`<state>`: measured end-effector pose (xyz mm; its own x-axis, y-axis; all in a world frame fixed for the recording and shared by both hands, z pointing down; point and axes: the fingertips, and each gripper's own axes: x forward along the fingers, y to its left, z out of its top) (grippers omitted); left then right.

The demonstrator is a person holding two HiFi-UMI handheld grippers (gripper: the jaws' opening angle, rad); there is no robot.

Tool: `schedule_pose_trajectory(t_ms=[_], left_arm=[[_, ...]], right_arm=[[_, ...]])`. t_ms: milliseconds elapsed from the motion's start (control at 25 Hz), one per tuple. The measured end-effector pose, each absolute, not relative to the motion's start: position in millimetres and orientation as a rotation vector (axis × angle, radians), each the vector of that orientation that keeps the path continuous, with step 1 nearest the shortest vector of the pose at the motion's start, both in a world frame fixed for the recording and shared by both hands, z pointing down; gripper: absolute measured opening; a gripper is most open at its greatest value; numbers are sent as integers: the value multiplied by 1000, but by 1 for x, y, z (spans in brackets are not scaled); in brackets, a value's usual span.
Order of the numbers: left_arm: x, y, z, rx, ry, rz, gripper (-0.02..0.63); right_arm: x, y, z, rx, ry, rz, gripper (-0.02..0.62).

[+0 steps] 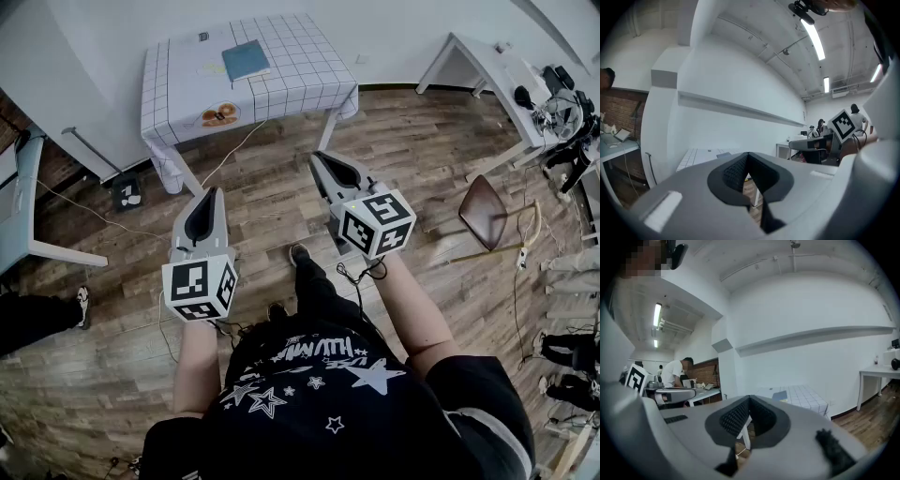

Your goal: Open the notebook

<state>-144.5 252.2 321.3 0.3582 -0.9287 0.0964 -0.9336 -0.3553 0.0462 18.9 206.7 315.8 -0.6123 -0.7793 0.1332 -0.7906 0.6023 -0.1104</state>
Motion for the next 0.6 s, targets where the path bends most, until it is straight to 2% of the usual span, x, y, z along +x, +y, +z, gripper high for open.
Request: schedule_pose_trajectory(t_ms=[600], left_arm=[[-130, 244, 324, 2525, -1718, 88, 8]], right_arm=[[33, 204, 327, 1386, -2718, 257, 15]])
